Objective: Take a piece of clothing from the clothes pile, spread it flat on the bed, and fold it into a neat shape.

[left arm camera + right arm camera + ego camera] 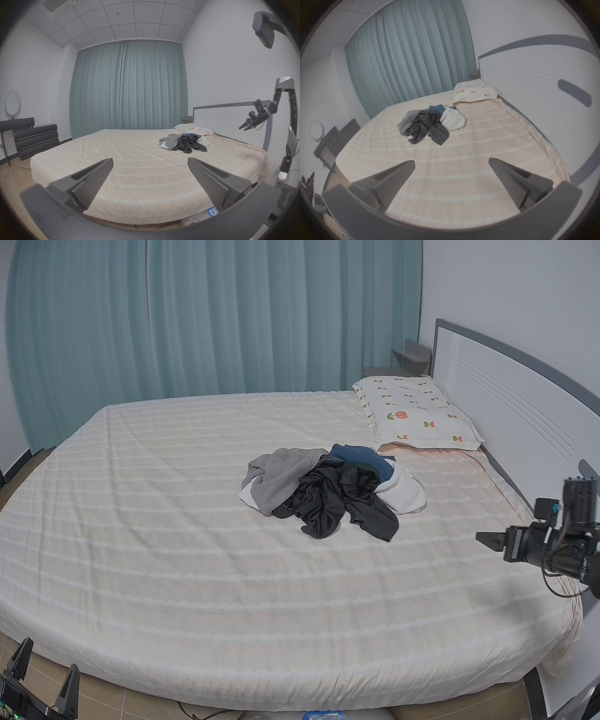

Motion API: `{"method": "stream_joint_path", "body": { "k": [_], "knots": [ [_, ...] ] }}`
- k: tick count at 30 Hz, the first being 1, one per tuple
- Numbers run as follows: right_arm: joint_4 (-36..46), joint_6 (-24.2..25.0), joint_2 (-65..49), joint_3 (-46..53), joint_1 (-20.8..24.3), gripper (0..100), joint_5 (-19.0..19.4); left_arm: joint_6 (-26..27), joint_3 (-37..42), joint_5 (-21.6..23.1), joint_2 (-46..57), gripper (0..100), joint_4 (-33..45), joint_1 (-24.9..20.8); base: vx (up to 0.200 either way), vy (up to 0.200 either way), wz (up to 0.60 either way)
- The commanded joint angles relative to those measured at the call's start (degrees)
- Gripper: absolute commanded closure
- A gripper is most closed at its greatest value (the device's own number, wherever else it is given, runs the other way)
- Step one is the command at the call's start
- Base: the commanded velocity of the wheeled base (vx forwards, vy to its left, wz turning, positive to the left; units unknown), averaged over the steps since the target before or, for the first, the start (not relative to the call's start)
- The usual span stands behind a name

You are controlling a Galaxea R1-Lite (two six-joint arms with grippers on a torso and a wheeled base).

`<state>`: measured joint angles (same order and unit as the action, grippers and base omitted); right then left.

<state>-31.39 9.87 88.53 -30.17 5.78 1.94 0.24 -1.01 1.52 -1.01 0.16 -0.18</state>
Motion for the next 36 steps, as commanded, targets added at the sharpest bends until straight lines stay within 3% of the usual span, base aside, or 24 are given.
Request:
{"method": "stream_joint_path", "body": {
  "k": [1,10,11,17,22,35,36],
  "knots": [
    [-9.92,7.53,43.75,-28.54,3.54,0,-2.82,0.02,1.01,0.06,0.92,0,0.02,0.01,0.0,0.0,0.0],
    [-5.87,9.64,54.29,-43.04,5.03,0,-2.82,0.02,1.01,0.06,0.92,0,0.02,0.01,0.0,0.0,0.0],
    [-3.24,11.04,58.69,-50.34,5.3,0,-3.43,0.02,1.01,0.06,0.92,0,0.02,0.01,0.0,0.0,0.0],
    [1.95,15.88,65.98,-63.96,6.44,0,-5.54,0.02,1.01,0.06,0.92,0,0.02,0.01,0.0,0.0,0.0],
    [3.62,18.87,69.5,-69.14,8.02,0,-5.63,0.02,1.01,-0.03,0.92,0,0.02,0.01,0.0,0.0,0.0],
    [6.87,21.06,75.74,-81.63,9.69,0,-6.16,0.02,1.01,0.06,0.92,0,0.02,0.01,0.0,0.0,0.0],
    [7.05,21.06,75.74,-81.63,9.78,100,-6.16,0.02,1.01,-0.03,0.92,0,0.02,0.01,0.0,0.0,0.0]
  ]
}}
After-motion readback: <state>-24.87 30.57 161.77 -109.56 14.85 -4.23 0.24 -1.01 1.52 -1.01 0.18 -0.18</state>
